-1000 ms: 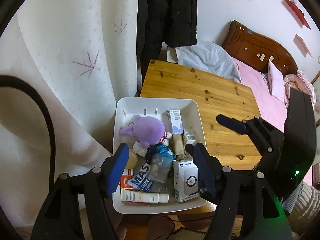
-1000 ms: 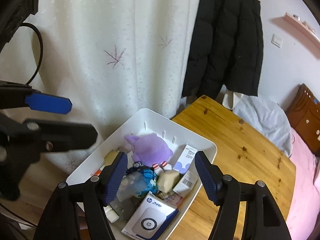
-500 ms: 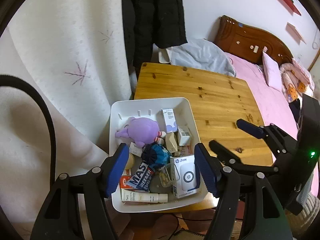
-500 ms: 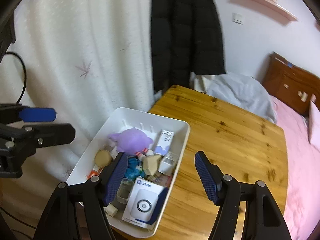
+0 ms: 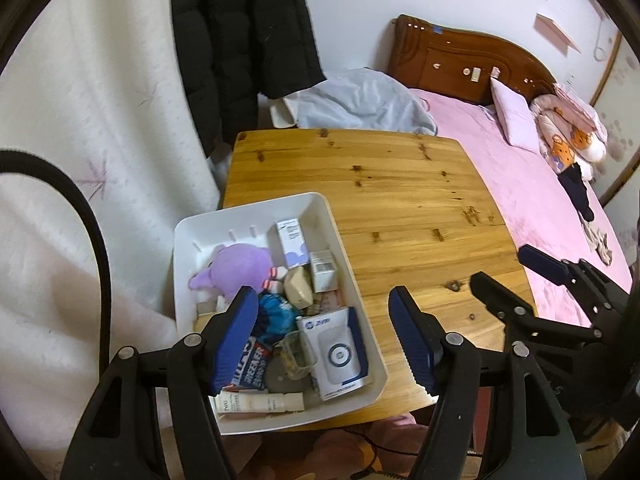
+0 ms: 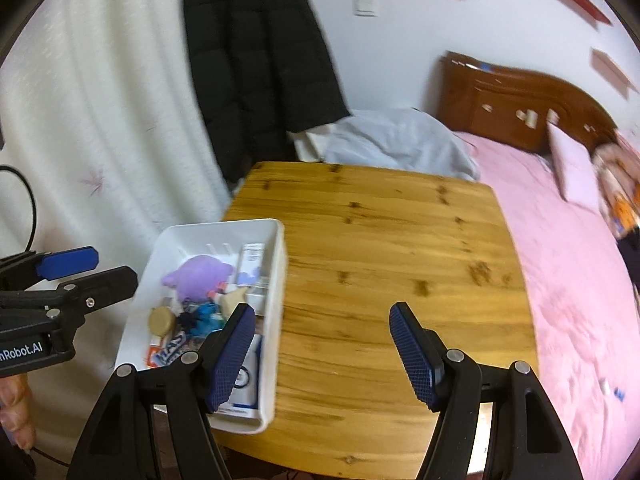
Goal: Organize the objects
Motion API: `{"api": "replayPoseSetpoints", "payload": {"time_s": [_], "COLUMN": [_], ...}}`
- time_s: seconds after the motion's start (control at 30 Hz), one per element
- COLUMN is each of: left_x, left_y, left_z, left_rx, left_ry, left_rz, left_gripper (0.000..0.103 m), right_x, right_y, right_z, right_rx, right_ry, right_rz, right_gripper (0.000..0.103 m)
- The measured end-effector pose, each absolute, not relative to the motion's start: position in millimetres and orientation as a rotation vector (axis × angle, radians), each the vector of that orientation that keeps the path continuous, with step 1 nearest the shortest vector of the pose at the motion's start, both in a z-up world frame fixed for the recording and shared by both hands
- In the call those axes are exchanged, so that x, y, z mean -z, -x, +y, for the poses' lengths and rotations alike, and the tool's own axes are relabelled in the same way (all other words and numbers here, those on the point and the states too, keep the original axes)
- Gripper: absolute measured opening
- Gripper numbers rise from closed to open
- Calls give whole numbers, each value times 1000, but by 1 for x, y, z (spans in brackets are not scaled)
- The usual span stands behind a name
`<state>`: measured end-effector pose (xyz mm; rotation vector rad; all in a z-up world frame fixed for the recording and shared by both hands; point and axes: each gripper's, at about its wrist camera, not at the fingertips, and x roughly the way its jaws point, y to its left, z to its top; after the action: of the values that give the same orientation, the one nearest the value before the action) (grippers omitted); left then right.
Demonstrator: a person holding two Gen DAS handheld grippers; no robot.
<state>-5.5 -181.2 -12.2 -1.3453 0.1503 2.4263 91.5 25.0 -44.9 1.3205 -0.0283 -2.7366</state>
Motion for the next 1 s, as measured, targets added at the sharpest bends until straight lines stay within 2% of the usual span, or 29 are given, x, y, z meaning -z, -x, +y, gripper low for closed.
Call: {"api": "replayPoseSetpoints", "payload": {"time_s": [0.57,1.0], "left_x": [9,7], "left_y": [-15,-38], "left_z": [-103,-66], "left_rx": [-2493,-2527], "left_ry": [1354,1377], "left_rz": [153,172], "left_gripper": [72,72], "right_x": [29,27], "right_y": [-112,-117], "right_z": [119,148], "right_rx": [2877,2878], "right_ry": [-1427,-1437], "right_rz": [-107,-134], "right_gripper": [71,71]}}
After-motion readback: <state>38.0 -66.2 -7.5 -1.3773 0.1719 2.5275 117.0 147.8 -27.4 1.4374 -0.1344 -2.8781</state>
